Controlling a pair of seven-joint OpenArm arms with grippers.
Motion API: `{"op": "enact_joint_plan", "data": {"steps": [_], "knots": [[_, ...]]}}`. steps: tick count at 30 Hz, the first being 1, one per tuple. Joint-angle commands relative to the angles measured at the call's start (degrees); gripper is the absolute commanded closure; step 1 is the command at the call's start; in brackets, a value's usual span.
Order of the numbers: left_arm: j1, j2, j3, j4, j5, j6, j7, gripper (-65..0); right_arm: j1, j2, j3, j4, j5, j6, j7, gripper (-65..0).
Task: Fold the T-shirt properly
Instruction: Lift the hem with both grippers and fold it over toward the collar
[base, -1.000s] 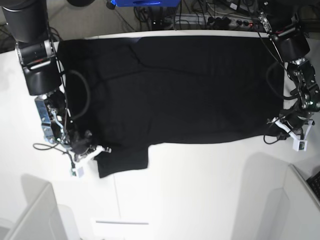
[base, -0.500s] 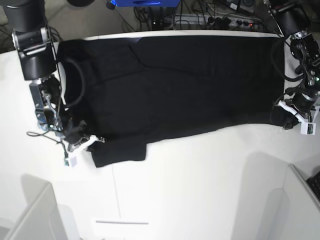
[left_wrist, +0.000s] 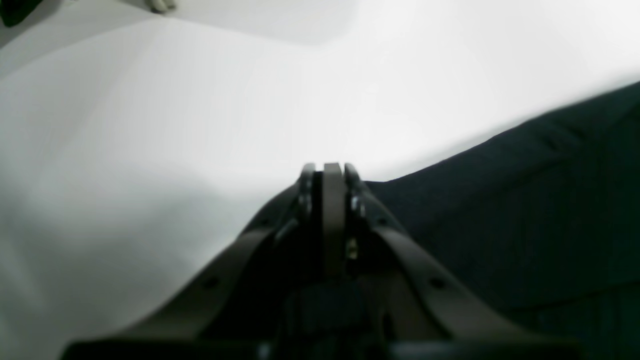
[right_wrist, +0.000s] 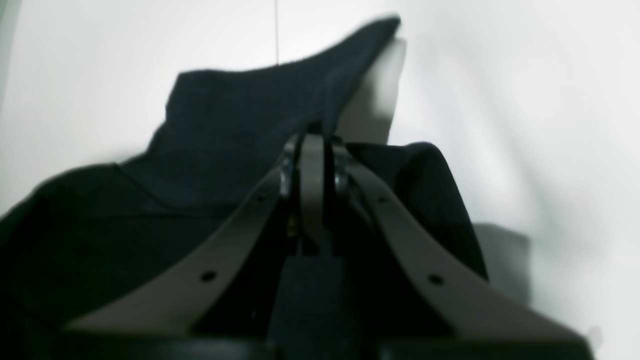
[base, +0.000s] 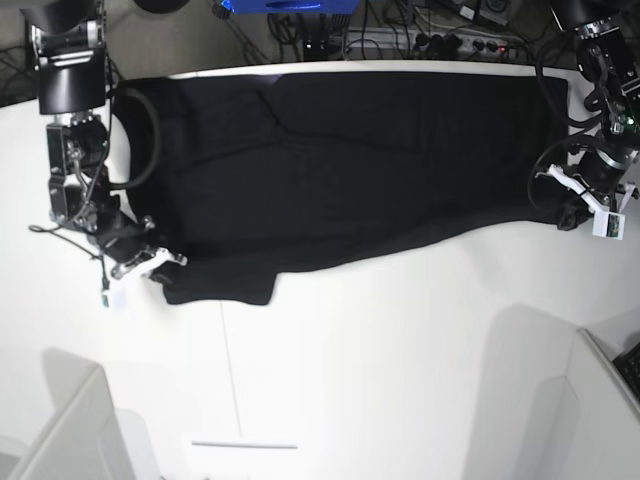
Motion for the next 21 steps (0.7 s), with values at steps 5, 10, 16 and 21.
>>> {"op": "enact_joint_plan", "data": {"steps": [5, 10, 16, 21], "knots": [[2.42, -0.33, -3.85, 3.67, -1.05, -0.28, -0.03, 0.0, -3.46, 0.92, 4.04, 7.16, 0.72, 0.38, 0.30, 0.0], [1.81, -0.07, -6.84, 4.81, -1.05, -0.45, 6.21, 0.0, -8.03, 0.92, 6.59, 11.91, 0.80, 0.38, 0.30, 0.0], [2.42, -0.07, -6.75, 7.80, -1.05, -0.45, 6.74, 0.0, -12.87, -0.13, 9.14, 16.66, 0.89, 0.38, 0.30, 0.0], [4.09, -0.07, -6.75, 8.06, -1.05, -0.45, 6.74, 0.0, -16.03, -2.51, 14.33, 22.11, 0.89, 0.47, -5.33, 0.0]]}}
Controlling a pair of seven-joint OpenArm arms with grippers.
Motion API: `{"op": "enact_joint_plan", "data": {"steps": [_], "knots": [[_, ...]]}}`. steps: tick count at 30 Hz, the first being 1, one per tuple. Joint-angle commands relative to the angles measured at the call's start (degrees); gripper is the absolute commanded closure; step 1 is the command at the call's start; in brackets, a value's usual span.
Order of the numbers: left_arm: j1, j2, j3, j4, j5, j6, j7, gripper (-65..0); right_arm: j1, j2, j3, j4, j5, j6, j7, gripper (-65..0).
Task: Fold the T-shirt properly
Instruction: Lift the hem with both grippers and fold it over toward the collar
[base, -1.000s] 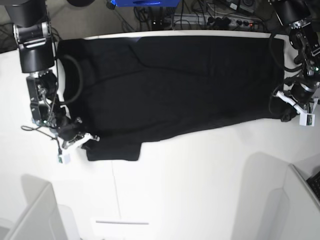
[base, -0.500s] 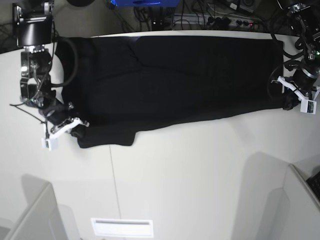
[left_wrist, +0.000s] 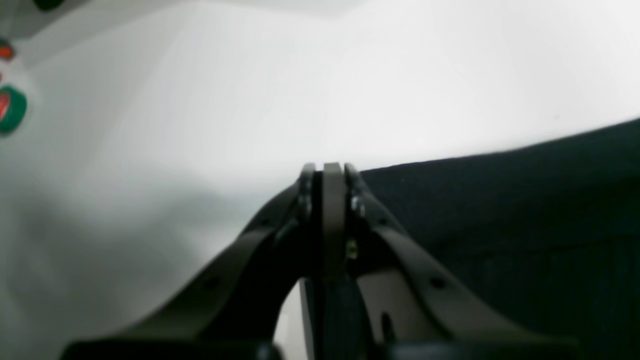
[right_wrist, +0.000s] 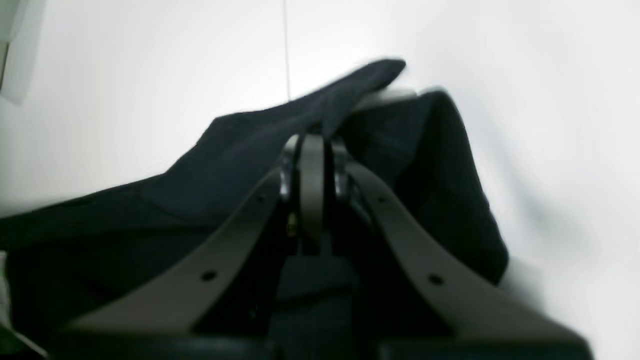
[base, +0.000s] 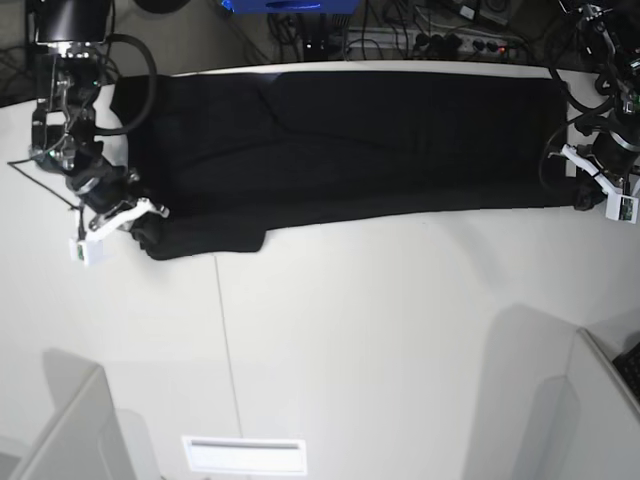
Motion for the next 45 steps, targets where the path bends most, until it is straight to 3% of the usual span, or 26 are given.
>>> {"op": "enact_joint_plan", "data": {"steps": [1, 8, 11, 15, 25, 32, 40, 45], "knots": [[0.10, -1.05, -0.41, 1.16, -0.37, 0.20, -1.00, 0.0, 0.23, 0.07, 1.81, 2.22, 0.89, 0.67, -0.11, 0.0], [2.47, -1.05, -0.67, 1.77, -0.81, 0.20, -0.91, 0.0, -0.39, -2.48, 5.77, 8.82, 0.89, 0.76, -8.64, 0.0], [3.88, -1.31, -0.76, 2.65, -4.33, 0.20, -0.91, 0.0, -0.92, -4.15, 7.35, 9.17, 0.89, 0.76, -10.31, 0.0], [5.28, -1.58, -0.76, 2.65, -8.11, 0.20, -0.91, 0.0, -2.32, -5.47, 9.37, 10.66, 0.89, 0.76, -11.63, 0.0], [7.75, -1.31, -3.14, 5.11, -8.46, 0.20, -0.82, 0.0, -7.51, -5.73, 12.89, 14.88, 0.89, 0.85, -13.56, 0.0], [7.75, -1.23, -3.22, 6.69, -8.46, 0.20, 3.31, 0.0, -10.59, -5.91, 13.15, 16.38, 1.07, 0.85, -13.39, 0.0], [8.89, -1.49, -3.22, 6.69, -8.46, 0.20, 3.39, 0.0, -14.72, -5.47, 18.78, 16.82, 12.85, 0.67, -13.56, 0.0], [9.94, -1.40, -3.31, 6.69, -8.46, 0.20, 3.39, 0.0, -17.53, -5.47, 18.87, 16.82, 14.25, 0.67, -13.56, 0.0]]}}
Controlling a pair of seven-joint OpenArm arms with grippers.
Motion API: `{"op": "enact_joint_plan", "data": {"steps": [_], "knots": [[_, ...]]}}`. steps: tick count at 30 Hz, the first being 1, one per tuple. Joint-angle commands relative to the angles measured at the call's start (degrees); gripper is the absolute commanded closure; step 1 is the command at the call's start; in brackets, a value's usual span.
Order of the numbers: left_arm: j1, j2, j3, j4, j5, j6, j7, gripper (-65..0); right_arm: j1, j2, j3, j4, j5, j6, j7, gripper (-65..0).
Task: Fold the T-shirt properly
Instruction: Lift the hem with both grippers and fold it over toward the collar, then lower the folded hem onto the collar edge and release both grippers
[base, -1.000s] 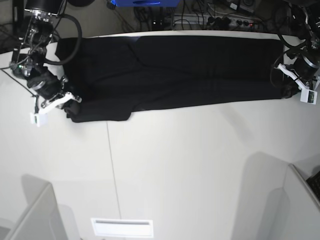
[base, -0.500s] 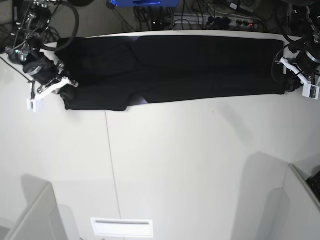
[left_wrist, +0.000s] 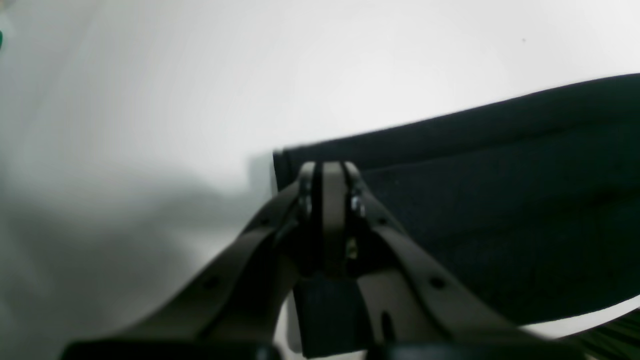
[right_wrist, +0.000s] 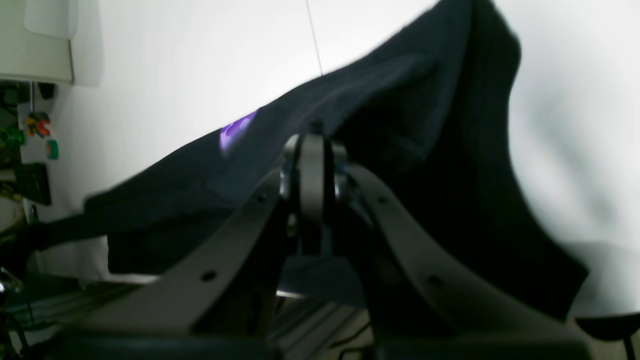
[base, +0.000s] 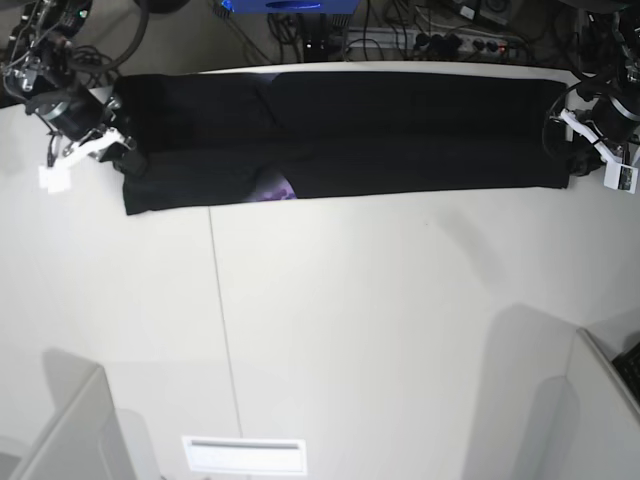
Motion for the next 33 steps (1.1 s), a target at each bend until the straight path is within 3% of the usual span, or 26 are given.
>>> {"op": "enact_joint_plan", "data": {"steps": [1, 11, 17, 21, 33], "knots": [[0.83, -0.85, -1.26, 0.99, -0.66, 0.03, -1.02, 0.0, -0.20, 0.50, 0.22, 1.15, 1.03, 0.28, 1.06, 0.0], [2.59, -0.68, -4.07, 1.78, -0.22, 0.03, -1.02, 0.0, -4.07, 0.32, 0.22, 0.71, 0.50, 0.28, 1.59, 0.0], [4.08, -0.59, -3.90, 1.69, -0.31, 0.03, -1.02, 0.0, -4.16, -4.07, -1.36, 0.79, -8.02, 0.54, 1.15, 0.0], [4.26, -0.59, -3.90, 1.43, -0.13, 0.03, -1.02, 0.0, -4.25, -4.87, -4.88, 0.79, -12.60, 0.54, 1.68, 0.0], [6.19, -0.59, -3.90, 1.25, -0.13, 0.03, -1.02, 0.0, -4.07, -4.78, -4.70, 0.79, -13.21, 0.54, 1.76, 0.0]]}}
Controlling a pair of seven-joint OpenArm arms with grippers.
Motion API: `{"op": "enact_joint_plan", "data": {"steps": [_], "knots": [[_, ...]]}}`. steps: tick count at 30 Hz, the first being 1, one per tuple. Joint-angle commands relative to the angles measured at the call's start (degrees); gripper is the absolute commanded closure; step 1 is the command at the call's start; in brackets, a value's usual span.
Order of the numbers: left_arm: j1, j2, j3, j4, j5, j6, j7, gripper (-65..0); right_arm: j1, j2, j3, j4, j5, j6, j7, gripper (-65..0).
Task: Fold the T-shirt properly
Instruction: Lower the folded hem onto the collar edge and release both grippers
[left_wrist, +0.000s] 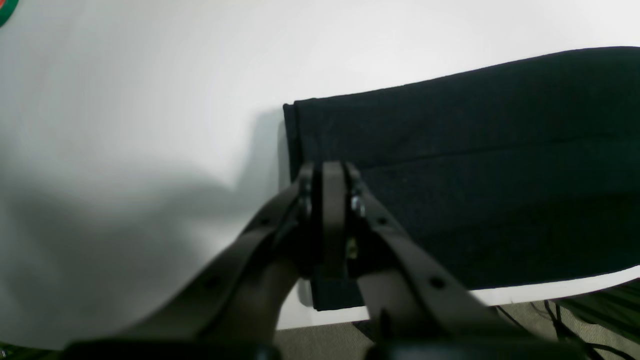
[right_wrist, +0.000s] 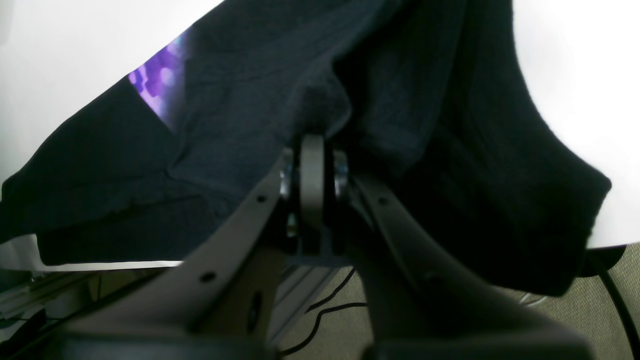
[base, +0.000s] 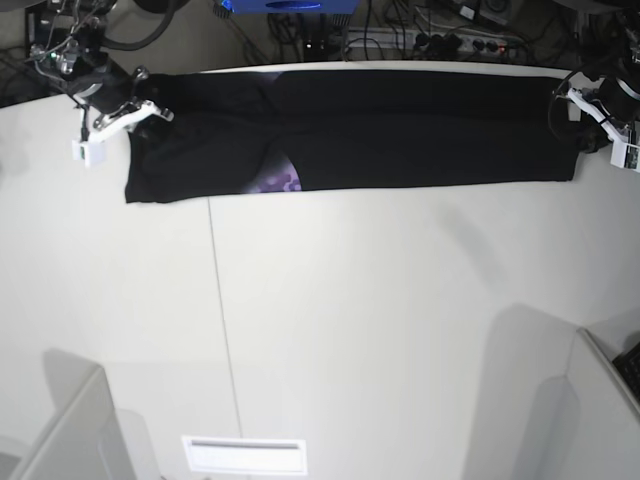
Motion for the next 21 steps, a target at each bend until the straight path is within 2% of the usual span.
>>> {"op": "enact_joint_plan", "data": {"steps": [1, 14, 21], "knots": [[0.86, -0.92, -0.51, 0.73, -0.33, 0.03, -0.82, 0.0, -0.03, 0.93, 0.37, 0.90, 0.38, 0.50, 0.91, 0.0], [5.08, -0.83, -0.51, 1.26, -0.42, 0.03, -0.82, 0.0, 0.68, 1.19, 1.16, 1.08, 0.47, 0.50, 1.44, 0.0], [5.17, 0.40, -0.51, 1.17, -0.33, 0.03, -0.82, 0.0, 0.50, 1.19, 1.16, 0.90, 0.38, 0.50, 1.44, 0.0]]}}
